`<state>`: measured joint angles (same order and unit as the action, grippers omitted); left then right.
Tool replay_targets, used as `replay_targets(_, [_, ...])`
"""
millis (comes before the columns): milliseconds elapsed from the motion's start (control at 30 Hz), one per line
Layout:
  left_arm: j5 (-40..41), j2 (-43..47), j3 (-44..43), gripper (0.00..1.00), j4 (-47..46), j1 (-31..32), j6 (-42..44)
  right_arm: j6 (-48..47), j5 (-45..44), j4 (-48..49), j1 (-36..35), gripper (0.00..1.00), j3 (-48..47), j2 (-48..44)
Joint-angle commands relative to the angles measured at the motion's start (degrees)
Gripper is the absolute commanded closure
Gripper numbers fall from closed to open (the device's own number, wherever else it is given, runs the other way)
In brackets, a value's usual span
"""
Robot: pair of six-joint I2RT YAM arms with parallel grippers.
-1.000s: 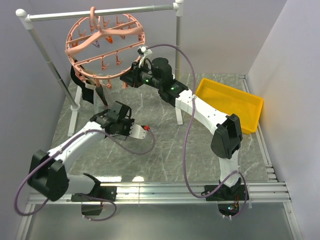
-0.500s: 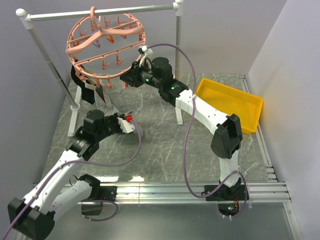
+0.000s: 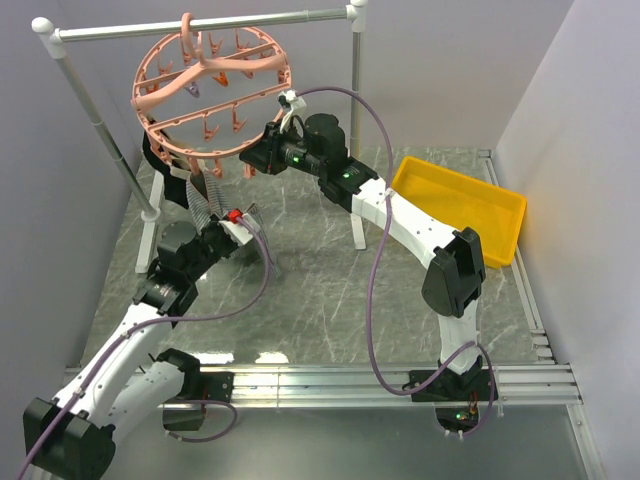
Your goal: Clip the underwear to the hanger
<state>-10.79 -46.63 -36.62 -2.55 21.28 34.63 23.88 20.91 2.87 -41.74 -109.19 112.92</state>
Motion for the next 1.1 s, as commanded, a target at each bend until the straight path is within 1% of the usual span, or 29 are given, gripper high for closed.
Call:
replay_targets(0, [-3.1, -1.6, -2.5, 0.99, -3.2, -1.8, -5.1, 1.2, 0.2, 0.6, 0.7, 1.0, -2.3, -3.2])
replay_targets(267, [-7.5, -5.7, -6.1, 1.0, -2.4, -4.2, -6.8, 1.3, 1.3, 1.4, 0.8, 1.0, -1.6, -3.2])
replay_targets(433, [-7.7, -8.3, -9.3, 1.0, -2.4, -4.4, -7.7, 1.1, 0.9, 1.3, 0.8, 1.0, -0.9, -3.1])
replay_targets(1067, [-10.4, -10.7, -13.3, 0.99, -1.1, -7.9, -6.2, -0.4, 0.9, 1.4, 0.7, 1.0, -0.4, -3.2])
